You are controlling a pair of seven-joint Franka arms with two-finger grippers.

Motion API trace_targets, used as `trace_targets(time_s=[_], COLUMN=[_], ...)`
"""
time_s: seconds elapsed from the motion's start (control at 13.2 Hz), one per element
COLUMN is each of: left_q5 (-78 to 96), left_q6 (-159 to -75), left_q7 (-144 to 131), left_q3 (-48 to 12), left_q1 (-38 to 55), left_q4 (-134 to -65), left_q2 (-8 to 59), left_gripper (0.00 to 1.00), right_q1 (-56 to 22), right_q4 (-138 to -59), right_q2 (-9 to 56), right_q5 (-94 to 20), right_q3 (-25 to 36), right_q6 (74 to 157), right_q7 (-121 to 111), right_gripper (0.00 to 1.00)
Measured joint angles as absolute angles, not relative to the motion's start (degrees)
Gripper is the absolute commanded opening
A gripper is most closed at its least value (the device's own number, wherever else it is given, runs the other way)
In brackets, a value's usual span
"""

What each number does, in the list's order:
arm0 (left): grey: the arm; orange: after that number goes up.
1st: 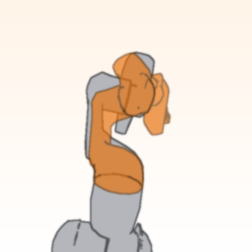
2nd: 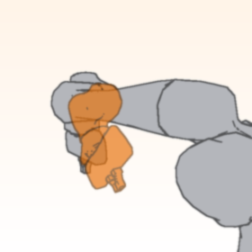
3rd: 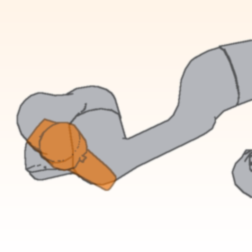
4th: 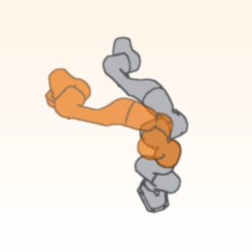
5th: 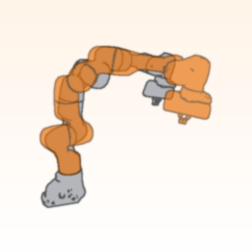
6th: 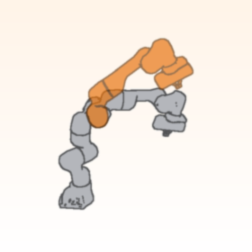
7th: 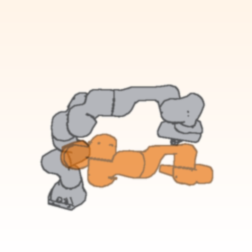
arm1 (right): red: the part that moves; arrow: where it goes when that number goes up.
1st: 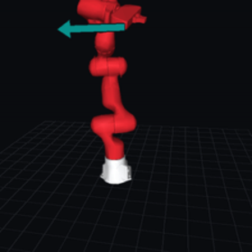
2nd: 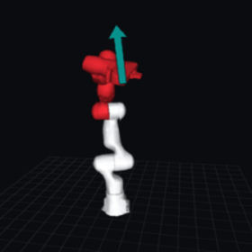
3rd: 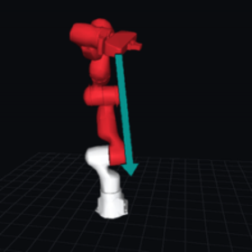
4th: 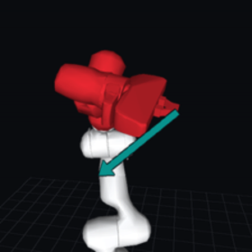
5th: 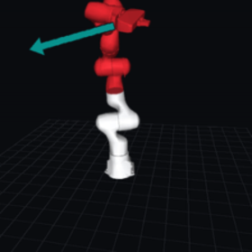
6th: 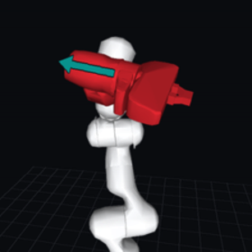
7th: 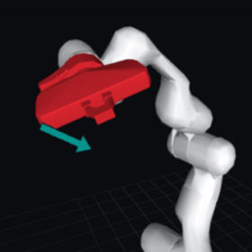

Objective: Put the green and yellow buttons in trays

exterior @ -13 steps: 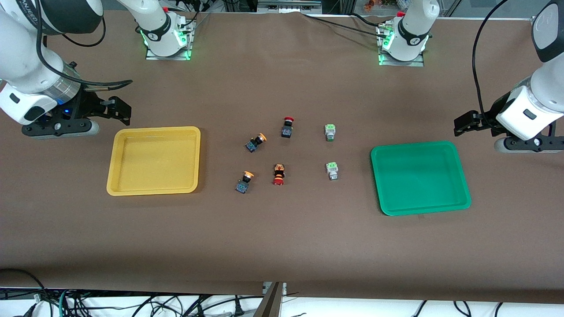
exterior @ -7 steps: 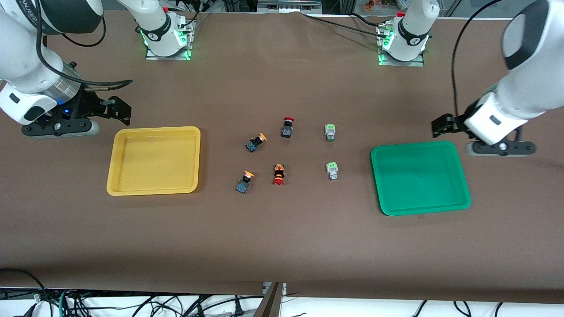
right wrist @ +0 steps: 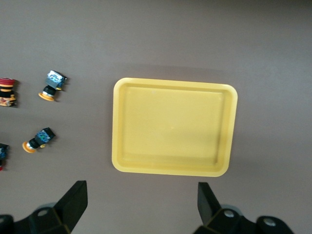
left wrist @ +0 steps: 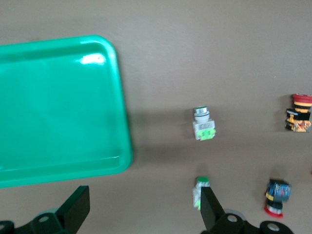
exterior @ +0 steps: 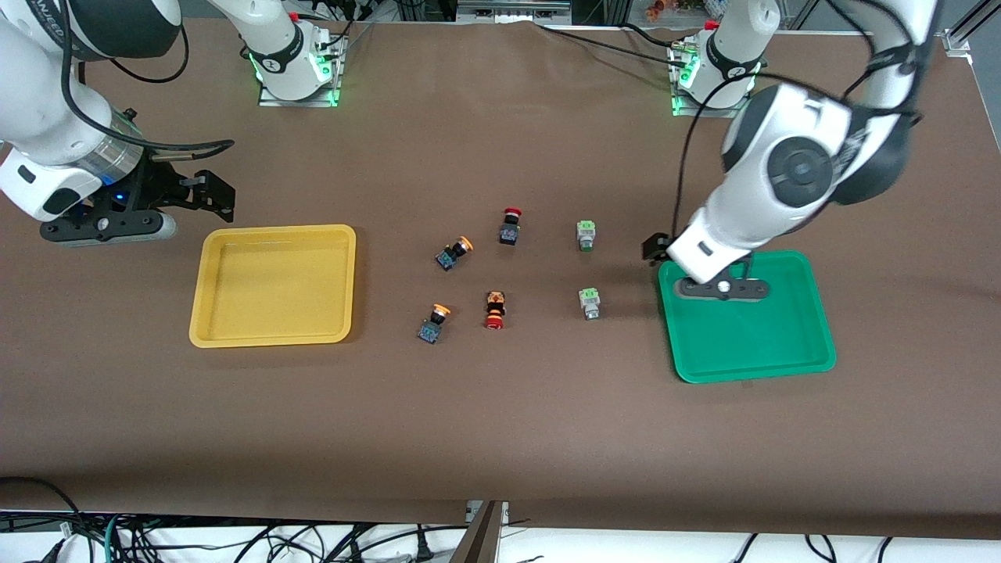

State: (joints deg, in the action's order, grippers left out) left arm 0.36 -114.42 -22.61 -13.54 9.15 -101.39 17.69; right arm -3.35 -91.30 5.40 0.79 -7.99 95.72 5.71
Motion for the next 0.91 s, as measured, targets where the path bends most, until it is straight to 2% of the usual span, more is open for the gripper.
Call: trace_targets(time_s=[0.3,0.68,0.91], left_q5=[0.34,0.34,0.34], left_q6=[-128.25,-134.98,-138.76], left_q7=[-29.86,-33.08,-36.59], left_q3=[-16.06,-16.62,-17.54], left_q1=[11.12,13.47,15.46], left_q4=[-110.37,-117.42,-121.08], left_q2=[20.67,22.70,22.80], left_gripper=[1.00,1.00,1.00], right_q1=[-3.12,-3.12,-3.15], right_q4=[-91.28,-91.27,-91.26], right_q2=[5.40,5.40,6.35], right_q5=[-0.24,-0.24,-0.25], right_q3=[-7.69,-7.69,-7.75], right_q6=[95.71,96.66,102.84], right_q7=[5.71,5.70,5.66], right_gripper=[1.00,1.00,1.00])
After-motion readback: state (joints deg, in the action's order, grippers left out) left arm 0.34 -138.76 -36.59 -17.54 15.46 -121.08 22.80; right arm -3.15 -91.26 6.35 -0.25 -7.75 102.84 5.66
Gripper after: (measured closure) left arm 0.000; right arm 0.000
